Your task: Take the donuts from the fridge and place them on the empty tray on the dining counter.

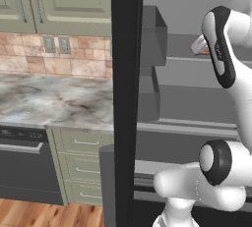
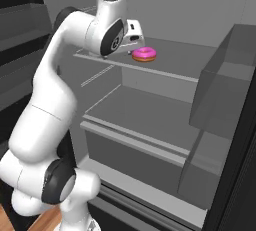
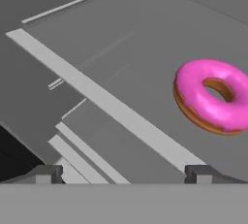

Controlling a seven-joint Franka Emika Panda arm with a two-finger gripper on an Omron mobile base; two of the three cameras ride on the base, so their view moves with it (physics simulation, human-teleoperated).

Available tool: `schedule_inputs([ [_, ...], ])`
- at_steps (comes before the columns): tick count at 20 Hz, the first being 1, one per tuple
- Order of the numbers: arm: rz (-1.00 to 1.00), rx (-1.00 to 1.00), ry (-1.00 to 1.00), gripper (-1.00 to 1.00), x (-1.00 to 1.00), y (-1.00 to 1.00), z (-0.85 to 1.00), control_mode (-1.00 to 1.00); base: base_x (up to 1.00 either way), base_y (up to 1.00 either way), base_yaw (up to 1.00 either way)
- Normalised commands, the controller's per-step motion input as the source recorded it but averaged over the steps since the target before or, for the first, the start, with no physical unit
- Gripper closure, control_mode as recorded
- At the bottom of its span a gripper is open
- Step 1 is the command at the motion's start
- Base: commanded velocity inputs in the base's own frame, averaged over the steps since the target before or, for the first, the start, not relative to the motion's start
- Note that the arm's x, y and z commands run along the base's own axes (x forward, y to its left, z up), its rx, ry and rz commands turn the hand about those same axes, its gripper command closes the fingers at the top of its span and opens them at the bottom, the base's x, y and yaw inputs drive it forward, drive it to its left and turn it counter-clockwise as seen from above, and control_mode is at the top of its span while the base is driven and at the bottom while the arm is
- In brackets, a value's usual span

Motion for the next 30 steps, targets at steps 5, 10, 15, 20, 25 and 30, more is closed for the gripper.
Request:
schedule_inputs([
  [5, 0.03, 0.0, 0.05, -1.0, 0.48, -0.19, -0.04, -1.0, 0.0, 0.0, 0.0],
  [10, 0.0, -0.1, 0.13, -1.0, 0.66, -0.19, 0.0, -1.0, 0.0, 0.0, 0.0],
  [15, 0.04, -0.1, 0.08, -1.0, 0.58, -0.32, -0.05, -1.0, 0.0, 0.0, 0.0],
  [20, 0.07, 0.0, 0.06, -1.0, 0.46, -0.05, -0.17, -1.0, 0.0, 0.0, 0.0],
  [25, 0.03, 0.0, 0.06, -1.0, 0.25, 0.0, -0.34, -1.0, 0.0, 0.0, 0.0],
  [30, -0.04, 0.0, 0.04, -1.0, -0.36, 0.0, -0.46, -1.0, 0.0, 0.0, 0.0],
])
